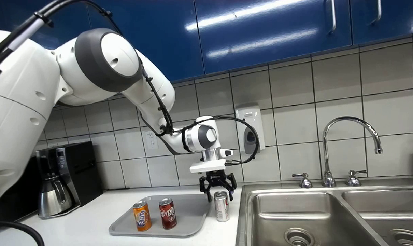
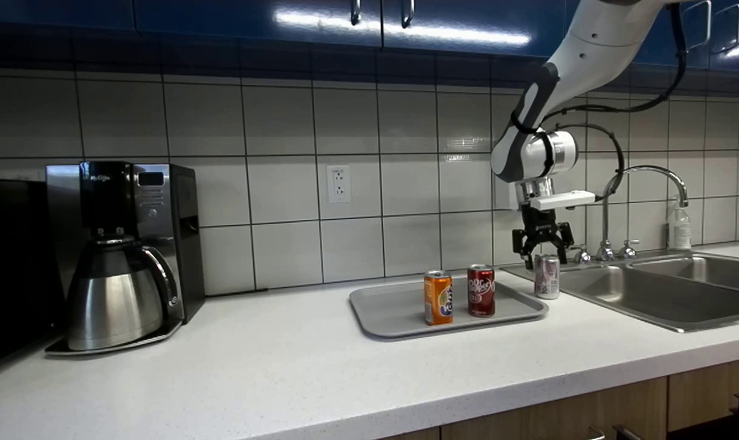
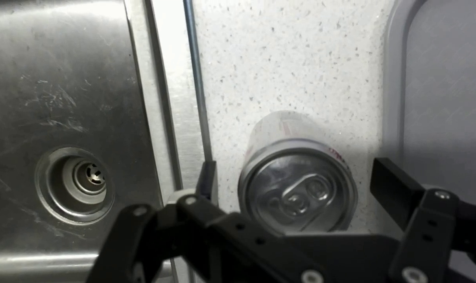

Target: Shift the two cans to the tray

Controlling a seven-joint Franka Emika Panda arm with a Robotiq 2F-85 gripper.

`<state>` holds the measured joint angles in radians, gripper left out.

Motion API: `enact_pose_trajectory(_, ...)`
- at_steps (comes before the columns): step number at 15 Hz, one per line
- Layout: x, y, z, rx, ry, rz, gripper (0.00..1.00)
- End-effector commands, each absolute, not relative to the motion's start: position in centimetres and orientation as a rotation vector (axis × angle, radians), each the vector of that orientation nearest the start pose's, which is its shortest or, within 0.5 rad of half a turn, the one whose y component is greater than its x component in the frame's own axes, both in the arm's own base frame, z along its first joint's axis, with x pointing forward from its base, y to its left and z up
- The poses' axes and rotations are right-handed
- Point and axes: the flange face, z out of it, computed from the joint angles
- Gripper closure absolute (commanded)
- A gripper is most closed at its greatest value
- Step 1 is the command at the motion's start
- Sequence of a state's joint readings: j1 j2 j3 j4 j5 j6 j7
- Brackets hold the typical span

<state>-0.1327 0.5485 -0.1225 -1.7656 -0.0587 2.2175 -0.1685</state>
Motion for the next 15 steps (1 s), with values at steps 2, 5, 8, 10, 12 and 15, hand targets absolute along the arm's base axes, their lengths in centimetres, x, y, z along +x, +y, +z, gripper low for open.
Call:
enact_pose_trajectory(2, 62.62, -16.49, 24.62, -3.229, 0.074, 0.202, 0.0)
enact_pose_trajectory(5, 62.39, -16.83, 24.47, -3.23, 0.081, 0.209, 0.0)
enact_pose_trajectory(8, 62.1, -16.98, 24.24, -3.23, 0.083, 0.216, 0.0)
enact_pose_trajectory(10, 61.92, -16.99, 24.01, -3.23, 0.083, 0.223, 0.0)
enact_pose_trajectory(12, 61.85, -16.94, 23.86, -3.229, 0.08, 0.229, 0.0)
enact_pose_trajectory(15, 62.07, -16.77, 23.83, -3.231, 0.074, 0.224, 0.0)
